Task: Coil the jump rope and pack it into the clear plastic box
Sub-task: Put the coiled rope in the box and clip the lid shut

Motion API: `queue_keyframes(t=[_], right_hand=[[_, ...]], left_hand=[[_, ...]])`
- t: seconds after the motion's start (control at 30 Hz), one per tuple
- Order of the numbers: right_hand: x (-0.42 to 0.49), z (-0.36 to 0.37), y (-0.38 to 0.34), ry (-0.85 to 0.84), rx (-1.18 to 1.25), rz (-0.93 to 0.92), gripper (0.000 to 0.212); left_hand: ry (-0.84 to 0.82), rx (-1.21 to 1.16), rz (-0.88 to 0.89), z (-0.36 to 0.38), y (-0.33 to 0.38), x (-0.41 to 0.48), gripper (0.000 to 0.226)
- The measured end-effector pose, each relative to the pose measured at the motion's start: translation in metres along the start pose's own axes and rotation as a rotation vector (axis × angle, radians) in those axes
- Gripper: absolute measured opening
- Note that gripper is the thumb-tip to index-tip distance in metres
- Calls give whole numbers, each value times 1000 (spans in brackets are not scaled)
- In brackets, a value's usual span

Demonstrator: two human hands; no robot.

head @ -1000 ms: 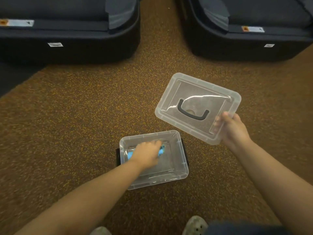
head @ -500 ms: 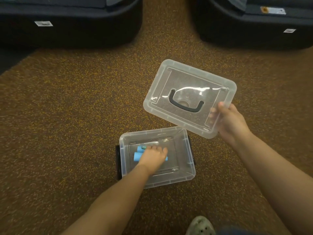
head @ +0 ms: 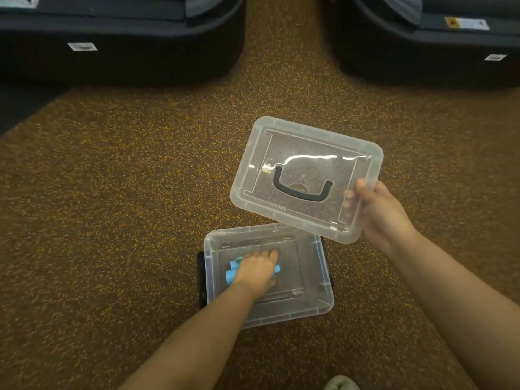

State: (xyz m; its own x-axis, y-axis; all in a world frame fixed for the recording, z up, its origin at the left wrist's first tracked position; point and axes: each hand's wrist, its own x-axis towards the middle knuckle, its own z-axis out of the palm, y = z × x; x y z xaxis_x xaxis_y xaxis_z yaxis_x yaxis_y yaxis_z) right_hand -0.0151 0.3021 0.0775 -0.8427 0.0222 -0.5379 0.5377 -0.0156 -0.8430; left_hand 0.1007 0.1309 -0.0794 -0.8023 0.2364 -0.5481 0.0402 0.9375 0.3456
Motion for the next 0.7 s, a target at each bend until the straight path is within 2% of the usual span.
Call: queue_keyframes(t=[0.13, 0.23, 0.3, 0.43, 0.57, 0.7], right_hand=[[-6, 2, 1, 4, -10, -9, 15], [-8, 1, 0, 9, -4, -11, 15], [-10, 0, 0, 18, 5, -10, 16], [-15, -2, -1, 34, 2, 0, 13], [-17, -7, 1, 42, -14, 2, 17], [-19, -11, 2, 47, -1, 6, 12]], left_hand=[[-27, -52, 76, -4, -11, -1, 92], [-44, 15, 96, -8, -17, -4, 115], [-71, 60, 96, -9, -19, -6, 121], [-118, 80, 74, -12, -20, -11, 118], [-144, 2, 54, -17, -22, -12, 107], [-143, -108, 32, -10, -22, -9, 92]])
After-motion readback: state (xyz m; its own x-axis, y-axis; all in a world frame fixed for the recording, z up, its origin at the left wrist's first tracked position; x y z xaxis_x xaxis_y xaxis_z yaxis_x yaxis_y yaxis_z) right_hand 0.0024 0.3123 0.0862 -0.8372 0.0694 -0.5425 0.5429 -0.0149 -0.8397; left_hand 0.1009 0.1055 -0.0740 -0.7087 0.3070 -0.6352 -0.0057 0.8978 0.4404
